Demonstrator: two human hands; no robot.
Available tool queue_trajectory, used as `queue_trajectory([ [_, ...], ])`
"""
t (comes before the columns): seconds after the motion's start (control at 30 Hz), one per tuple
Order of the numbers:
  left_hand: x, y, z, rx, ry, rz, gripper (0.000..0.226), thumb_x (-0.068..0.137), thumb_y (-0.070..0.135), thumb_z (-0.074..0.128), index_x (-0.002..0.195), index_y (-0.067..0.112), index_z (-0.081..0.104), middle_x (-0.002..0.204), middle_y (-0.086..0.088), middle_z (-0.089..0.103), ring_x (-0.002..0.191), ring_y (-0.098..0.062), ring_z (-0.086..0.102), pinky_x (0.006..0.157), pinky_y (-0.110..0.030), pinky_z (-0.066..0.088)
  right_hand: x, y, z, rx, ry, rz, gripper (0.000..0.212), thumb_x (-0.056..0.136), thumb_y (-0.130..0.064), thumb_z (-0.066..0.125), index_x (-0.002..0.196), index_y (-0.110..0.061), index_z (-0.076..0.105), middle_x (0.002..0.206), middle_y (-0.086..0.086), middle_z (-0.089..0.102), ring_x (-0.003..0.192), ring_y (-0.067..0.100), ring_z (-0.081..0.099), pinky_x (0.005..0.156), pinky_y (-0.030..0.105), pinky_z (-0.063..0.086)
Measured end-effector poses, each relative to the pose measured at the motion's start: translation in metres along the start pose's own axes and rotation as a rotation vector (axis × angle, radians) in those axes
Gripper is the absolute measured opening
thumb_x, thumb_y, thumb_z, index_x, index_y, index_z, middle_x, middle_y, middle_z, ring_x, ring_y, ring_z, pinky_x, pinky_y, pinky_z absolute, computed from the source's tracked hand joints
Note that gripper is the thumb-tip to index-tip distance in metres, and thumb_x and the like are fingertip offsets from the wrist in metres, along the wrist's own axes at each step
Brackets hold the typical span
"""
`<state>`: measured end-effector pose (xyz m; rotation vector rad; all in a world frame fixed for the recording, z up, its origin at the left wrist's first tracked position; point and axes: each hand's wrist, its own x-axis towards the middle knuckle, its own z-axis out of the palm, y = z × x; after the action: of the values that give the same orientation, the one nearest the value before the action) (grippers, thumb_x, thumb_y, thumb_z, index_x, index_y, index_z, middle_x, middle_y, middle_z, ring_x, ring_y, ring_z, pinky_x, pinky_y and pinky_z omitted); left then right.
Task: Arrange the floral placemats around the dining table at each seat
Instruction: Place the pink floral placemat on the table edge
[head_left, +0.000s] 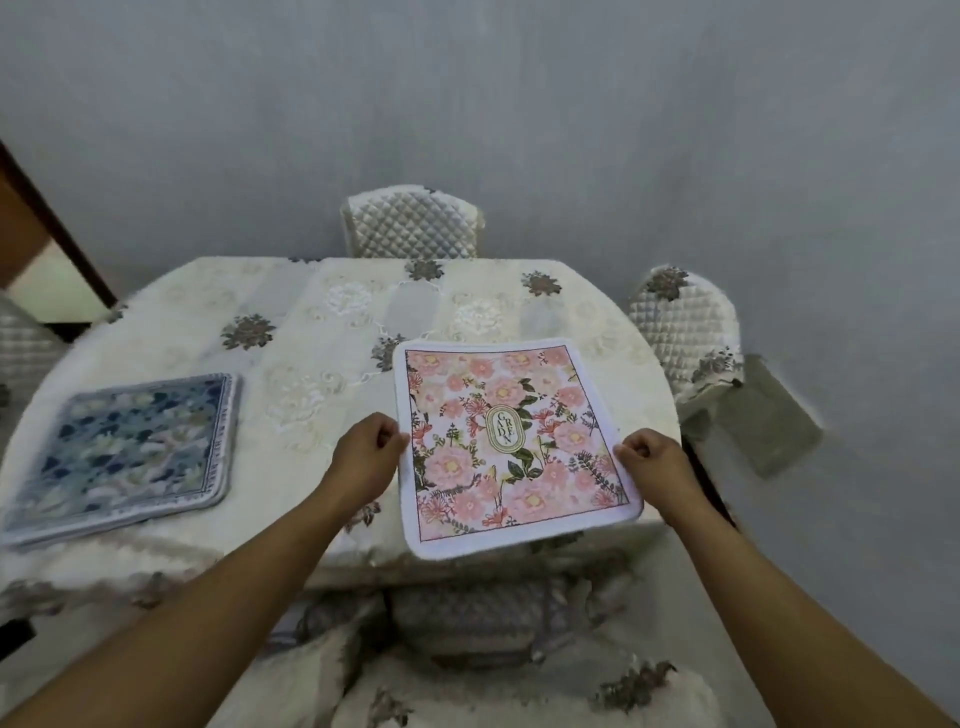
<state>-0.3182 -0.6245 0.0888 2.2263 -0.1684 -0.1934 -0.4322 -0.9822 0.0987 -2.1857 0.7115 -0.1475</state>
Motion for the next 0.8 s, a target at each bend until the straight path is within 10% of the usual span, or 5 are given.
queue_trajectory([
  [0.37, 0.026, 0.01, 0.048, -0.04, 0.059, -0.147, 0.024, 0.092, 0.028, 0.061, 0.07, 0.03, 0.052, 0.053, 0.007, 0.041, 0.049, -0.012, 0.038, 0.053, -0.032, 0.043, 0.081, 0.056, -0.021, 0.336, -0.595, 0.108, 0.025, 0.091, -0.007, 0.06, 0.068, -0.011, 0.051, 0.063, 0.005, 0.045, 0.056, 0.014, 0.038, 0.053, 0.028, 0.025],
  [0.8, 0.072, -0.039, 0.105, -0.027, 0.095, -0.249, 0.019, 0.093, 0.029, 0.06, 0.075, 0.023, 0.056, 0.061, 0.006, 0.049, 0.054, -0.012, 0.042, 0.055, -0.031, 0.034, 0.145, 0.094, 0.041, 0.238, -0.544, 0.156, 0.017, 0.087, -0.006, 0.068, 0.071, -0.008, 0.059, 0.051, -0.005, 0.051, 0.039, 0.006, 0.038, 0.039, 0.016, 0.034],
])
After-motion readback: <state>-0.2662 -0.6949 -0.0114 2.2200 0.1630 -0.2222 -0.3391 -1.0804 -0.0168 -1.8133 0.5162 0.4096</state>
